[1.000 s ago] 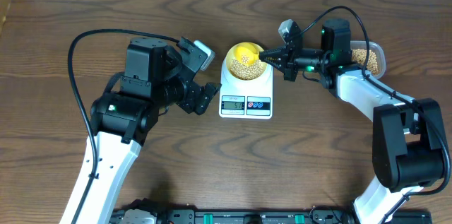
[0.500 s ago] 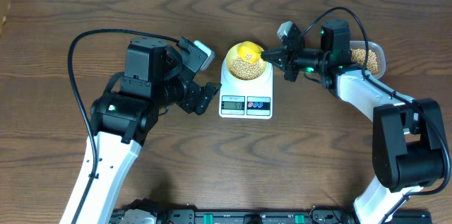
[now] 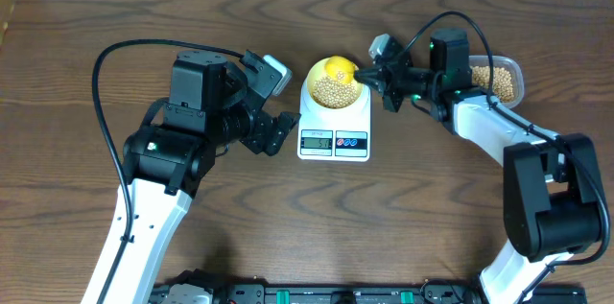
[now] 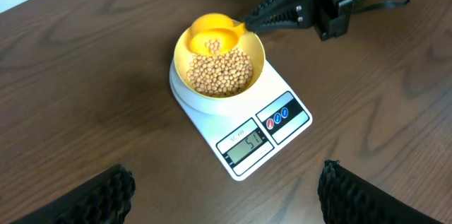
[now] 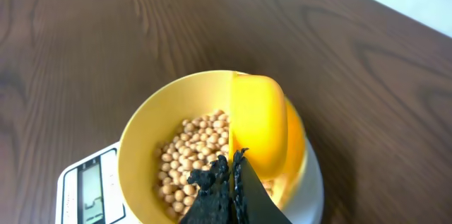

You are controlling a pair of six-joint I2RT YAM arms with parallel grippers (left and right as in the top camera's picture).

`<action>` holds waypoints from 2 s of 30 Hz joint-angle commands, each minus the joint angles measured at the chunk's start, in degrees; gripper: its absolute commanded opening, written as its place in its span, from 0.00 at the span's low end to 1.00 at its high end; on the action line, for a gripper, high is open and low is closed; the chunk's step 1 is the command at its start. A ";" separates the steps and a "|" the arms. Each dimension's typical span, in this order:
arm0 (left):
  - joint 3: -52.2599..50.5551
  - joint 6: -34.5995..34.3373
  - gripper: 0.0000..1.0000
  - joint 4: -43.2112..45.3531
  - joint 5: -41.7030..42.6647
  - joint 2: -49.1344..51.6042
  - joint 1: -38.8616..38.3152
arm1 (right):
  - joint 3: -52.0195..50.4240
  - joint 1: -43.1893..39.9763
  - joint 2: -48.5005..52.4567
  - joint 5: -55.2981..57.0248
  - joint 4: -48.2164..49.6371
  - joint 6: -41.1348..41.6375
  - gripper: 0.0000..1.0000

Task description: Scoop item into bowl and weigh 50g on scale

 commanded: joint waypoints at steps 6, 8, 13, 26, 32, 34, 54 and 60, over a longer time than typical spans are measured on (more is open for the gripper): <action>-0.87 0.37 0.85 -0.17 1.09 0.07 0.24 | -0.02 1.49 -1.81 -0.09 -1.55 -1.22 0.01; -0.87 0.37 0.85 -0.17 1.09 0.07 0.24 | -0.02 1.49 -1.81 -0.07 -1.60 -1.22 0.01; -0.87 0.37 0.85 -0.17 1.09 0.07 0.24 | -0.02 1.44 -1.81 -0.07 -1.79 -1.22 0.01; -0.87 0.37 0.85 -0.17 1.09 0.07 0.24 | -0.02 1.44 -1.86 -5.09 -5.53 -1.18 0.01; -0.87 0.37 0.85 -0.17 1.09 0.07 0.24 | -0.02 1.38 -1.88 -6.54 -5.55 1.81 0.01; -0.87 0.37 0.85 -0.17 1.09 0.07 0.24 | -0.02 1.31 -1.88 -6.54 -5.55 1.92 0.01; -0.87 0.37 0.85 -0.17 1.09 0.07 0.24 | -0.02 0.22 -1.88 -8.72 -5.55 11.15 0.01; -0.87 0.37 0.86 -0.17 1.09 0.07 0.24 | 0.00 -1.53 -1.88 -12.33 -4.13 15.80 0.01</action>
